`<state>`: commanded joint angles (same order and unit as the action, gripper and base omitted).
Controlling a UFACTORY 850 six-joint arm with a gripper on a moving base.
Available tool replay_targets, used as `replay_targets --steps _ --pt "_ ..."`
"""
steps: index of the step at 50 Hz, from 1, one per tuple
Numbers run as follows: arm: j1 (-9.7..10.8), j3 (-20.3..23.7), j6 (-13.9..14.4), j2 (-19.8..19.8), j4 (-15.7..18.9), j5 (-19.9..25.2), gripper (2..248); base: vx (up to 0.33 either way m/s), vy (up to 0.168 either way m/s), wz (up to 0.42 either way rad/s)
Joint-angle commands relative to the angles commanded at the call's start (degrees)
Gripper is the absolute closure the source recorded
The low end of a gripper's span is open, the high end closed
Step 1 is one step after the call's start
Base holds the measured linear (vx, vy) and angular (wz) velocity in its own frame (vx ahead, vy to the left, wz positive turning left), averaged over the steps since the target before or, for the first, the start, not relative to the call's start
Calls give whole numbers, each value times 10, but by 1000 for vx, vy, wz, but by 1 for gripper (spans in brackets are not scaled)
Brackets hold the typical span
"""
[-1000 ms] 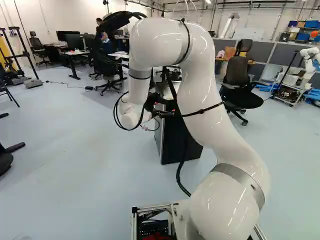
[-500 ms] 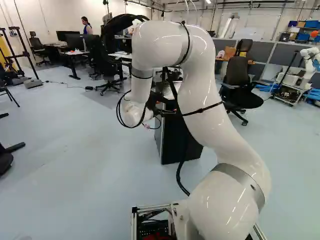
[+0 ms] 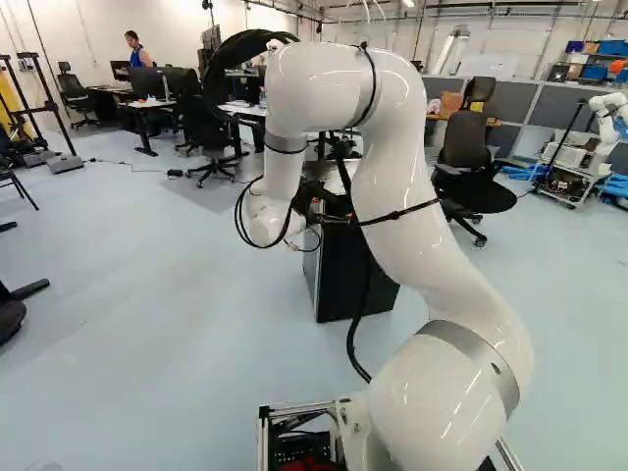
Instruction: Grab a drink from the fridge
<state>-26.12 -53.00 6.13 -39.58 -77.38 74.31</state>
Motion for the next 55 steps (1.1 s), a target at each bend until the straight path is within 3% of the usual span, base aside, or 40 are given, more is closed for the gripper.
replay_targets --steps 19,55 --pt "10 -4 0 -2 0 0 3 0 0 0" --pt "4 19 0 11 -12 0 3 0 0 0"
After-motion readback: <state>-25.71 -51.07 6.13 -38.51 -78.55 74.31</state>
